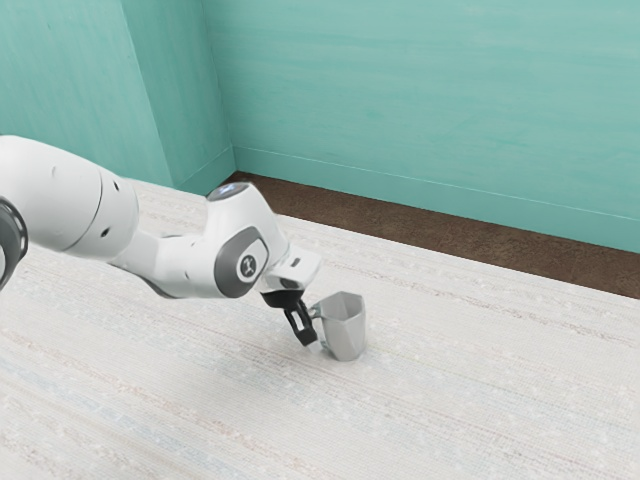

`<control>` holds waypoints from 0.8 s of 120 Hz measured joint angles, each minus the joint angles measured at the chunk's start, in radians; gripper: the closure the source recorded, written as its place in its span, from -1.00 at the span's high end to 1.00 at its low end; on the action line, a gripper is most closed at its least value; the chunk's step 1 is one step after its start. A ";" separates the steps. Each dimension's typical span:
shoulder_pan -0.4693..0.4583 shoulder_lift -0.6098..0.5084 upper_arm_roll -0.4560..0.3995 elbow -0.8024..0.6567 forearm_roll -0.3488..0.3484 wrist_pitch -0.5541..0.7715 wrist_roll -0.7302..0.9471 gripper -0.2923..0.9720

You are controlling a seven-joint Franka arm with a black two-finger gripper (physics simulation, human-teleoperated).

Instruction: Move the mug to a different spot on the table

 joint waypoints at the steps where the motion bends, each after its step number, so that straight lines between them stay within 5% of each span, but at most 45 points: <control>1: 0.000 0.000 0.000 0.000 -0.002 0.002 0.001 -0.36; 45: 0.000 -0.049 -0.010 -0.076 -0.058 0.161 0.027 -0.54; 96: 0.001 -0.306 0.076 -0.371 -0.275 0.382 0.048 -0.61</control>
